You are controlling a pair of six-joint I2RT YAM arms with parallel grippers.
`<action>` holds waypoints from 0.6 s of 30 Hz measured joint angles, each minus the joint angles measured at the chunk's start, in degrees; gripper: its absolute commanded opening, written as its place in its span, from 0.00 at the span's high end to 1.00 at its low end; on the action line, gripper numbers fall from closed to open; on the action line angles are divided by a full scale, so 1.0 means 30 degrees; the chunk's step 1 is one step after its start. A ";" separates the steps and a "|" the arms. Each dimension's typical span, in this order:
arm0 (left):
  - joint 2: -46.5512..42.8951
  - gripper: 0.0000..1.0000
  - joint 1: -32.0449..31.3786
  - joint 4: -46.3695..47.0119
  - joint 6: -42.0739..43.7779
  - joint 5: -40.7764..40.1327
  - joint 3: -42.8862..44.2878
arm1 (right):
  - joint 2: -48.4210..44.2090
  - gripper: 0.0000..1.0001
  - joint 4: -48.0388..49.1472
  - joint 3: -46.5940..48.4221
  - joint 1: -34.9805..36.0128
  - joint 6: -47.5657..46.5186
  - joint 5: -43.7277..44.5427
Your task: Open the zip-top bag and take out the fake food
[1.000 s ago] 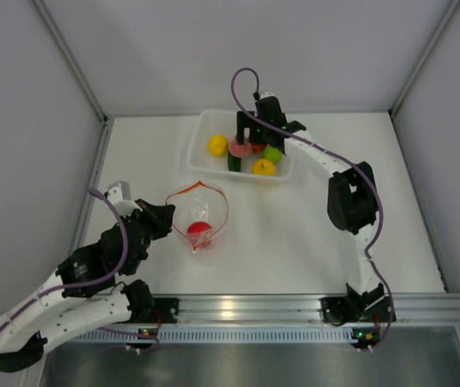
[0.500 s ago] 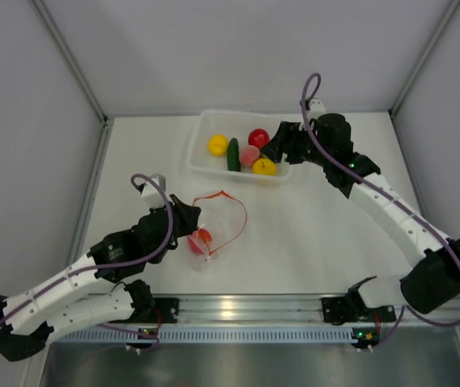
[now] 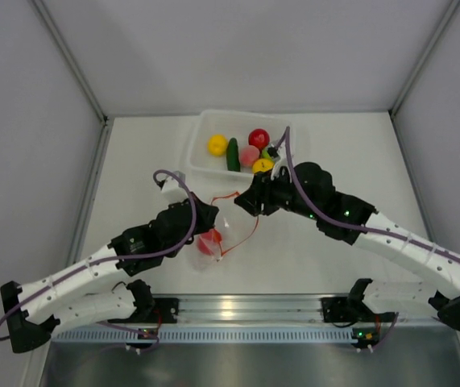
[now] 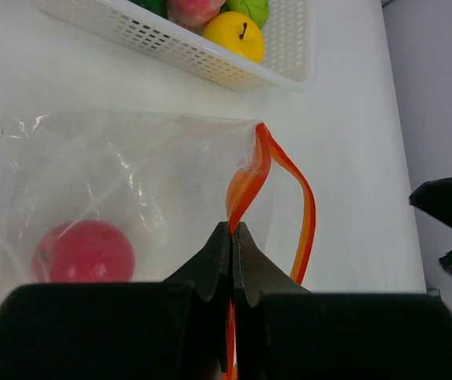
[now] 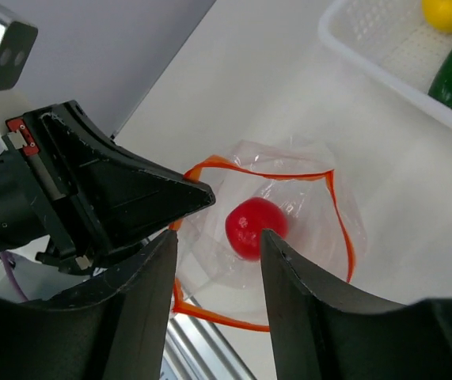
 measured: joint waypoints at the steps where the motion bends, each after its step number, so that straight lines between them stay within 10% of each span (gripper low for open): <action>1: 0.0109 1.00 0.0000 0.0168 -0.0066 0.0109 -0.0066 | 0.0248 0.56 0.0022 -0.0022 0.0444 0.0153 0.0466; 18: 0.0444 1.00 0.0000 0.0874 -0.0809 0.0758 -0.0656 | 0.4619 0.62 0.2193 -0.2346 0.1923 0.1807 0.3716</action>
